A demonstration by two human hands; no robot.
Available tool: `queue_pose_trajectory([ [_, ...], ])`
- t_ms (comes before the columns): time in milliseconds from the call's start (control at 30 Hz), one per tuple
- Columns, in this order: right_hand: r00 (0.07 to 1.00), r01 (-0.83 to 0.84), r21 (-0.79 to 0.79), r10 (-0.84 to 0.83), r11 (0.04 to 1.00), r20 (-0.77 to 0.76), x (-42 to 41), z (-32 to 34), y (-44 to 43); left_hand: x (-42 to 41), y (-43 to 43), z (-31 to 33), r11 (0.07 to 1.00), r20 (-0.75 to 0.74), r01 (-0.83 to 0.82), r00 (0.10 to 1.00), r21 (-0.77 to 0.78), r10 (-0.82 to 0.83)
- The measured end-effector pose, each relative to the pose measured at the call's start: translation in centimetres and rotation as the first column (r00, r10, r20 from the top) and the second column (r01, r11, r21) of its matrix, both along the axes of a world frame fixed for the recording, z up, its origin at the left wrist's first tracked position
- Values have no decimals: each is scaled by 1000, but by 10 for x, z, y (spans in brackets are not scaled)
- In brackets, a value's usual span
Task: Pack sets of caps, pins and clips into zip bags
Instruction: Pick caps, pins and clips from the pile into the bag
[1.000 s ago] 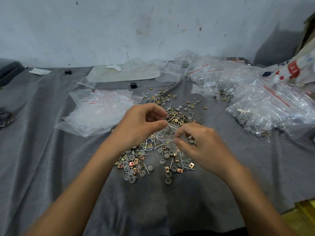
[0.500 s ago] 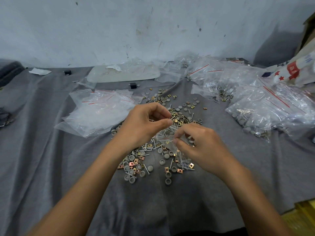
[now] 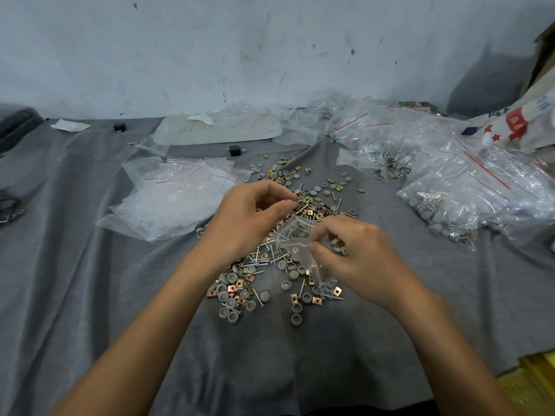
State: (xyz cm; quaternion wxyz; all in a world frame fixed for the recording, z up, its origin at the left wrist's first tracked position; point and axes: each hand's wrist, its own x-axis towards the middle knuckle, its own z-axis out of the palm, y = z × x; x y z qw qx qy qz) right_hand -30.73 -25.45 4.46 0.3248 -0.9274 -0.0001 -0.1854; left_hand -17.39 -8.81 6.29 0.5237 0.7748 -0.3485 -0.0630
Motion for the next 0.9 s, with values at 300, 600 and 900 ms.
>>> queue_pose_trajectory([
  [300, 999, 39, 132, -40, 991, 4, -1, 7, -7, 9, 10, -10, 988, 35, 3, 999, 156, -9],
  [600, 996, 90, 85, -91, 992, 6, -1, 6, -9, 4, 15, -59, 659, 226, -79, 964, 748, -141],
  [900, 995, 99, 74, -99, 992, 3, 0, 6, -9, -13, -5, -84, 677, 114, 166, 930, 716, -349],
])
